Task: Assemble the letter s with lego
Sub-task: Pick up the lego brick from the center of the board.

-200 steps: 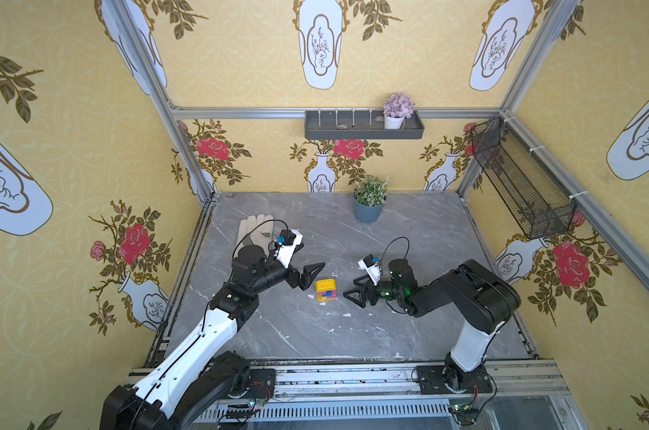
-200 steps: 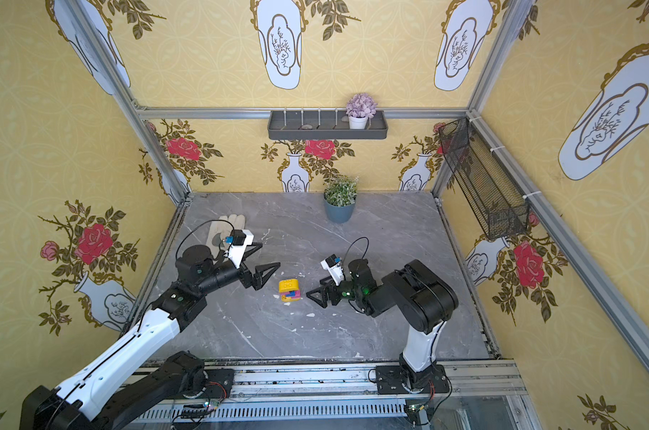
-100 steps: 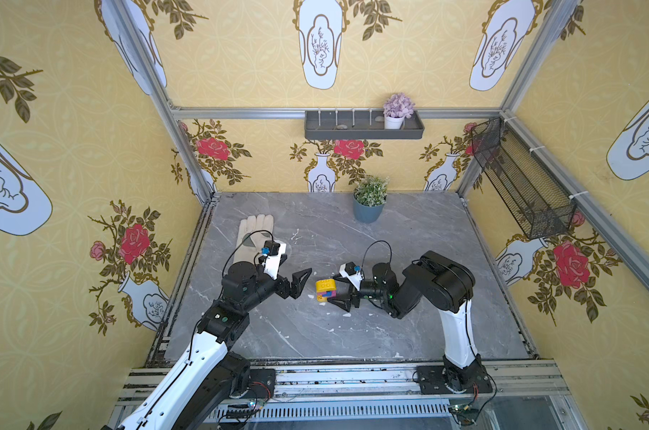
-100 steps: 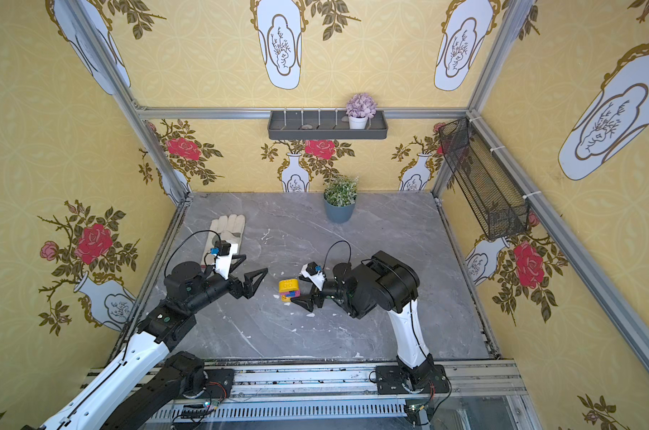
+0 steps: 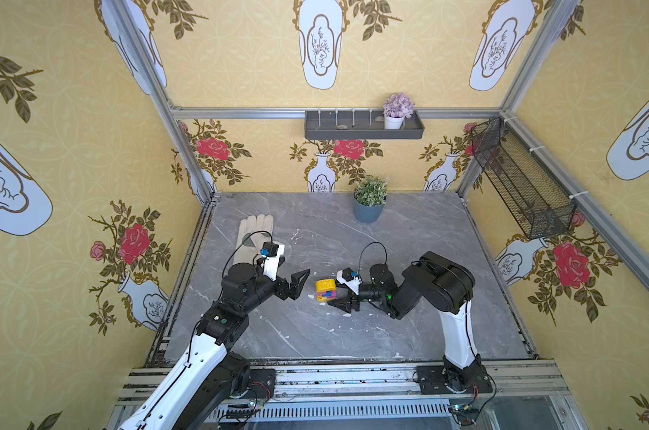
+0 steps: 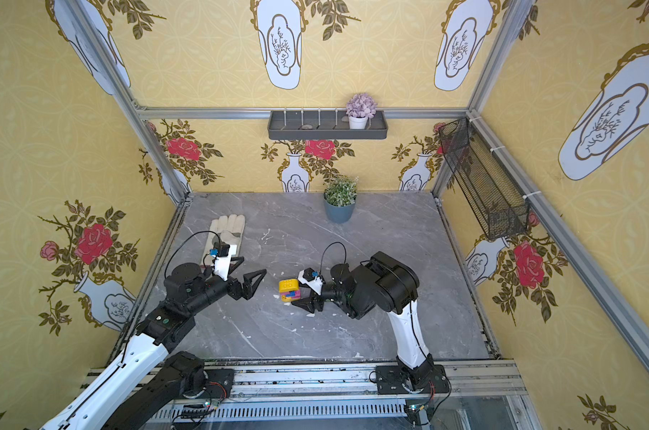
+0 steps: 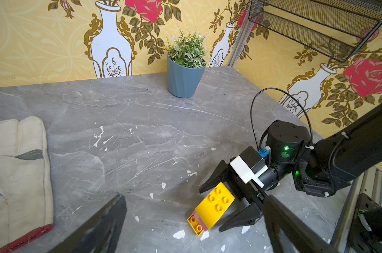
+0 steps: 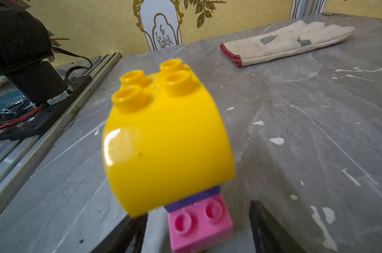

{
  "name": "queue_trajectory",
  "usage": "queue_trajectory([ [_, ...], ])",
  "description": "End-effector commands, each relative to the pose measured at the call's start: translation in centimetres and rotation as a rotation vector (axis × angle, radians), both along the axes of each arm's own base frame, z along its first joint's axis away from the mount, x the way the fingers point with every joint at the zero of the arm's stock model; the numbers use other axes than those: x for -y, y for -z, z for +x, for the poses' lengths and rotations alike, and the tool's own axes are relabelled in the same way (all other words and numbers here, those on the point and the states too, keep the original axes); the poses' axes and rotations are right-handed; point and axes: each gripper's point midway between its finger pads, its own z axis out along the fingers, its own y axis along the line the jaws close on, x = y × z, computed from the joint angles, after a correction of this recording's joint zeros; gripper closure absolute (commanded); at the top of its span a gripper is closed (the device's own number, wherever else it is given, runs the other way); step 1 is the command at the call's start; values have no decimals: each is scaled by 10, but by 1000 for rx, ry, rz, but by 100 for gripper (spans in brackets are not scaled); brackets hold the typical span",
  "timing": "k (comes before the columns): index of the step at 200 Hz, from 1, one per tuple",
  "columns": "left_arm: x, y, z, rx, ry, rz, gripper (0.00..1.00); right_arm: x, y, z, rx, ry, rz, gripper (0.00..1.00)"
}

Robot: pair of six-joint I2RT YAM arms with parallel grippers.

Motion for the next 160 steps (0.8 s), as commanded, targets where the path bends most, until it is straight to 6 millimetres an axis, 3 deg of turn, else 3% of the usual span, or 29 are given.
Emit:
queue_trajectory([
  [1, -3, 5, 1, -13, -17, 14, 1, 26, 61, -30, -317, 20, -234, 31],
  [30, -3, 8, -1, -24, -15, 22, 1, 24, 61, -30, -319, 18, -228, 48],
  [160, -4, 15, -3, -34, -12, 32, 1, 25, 51, -26, -296, 40, -218, 63],
])
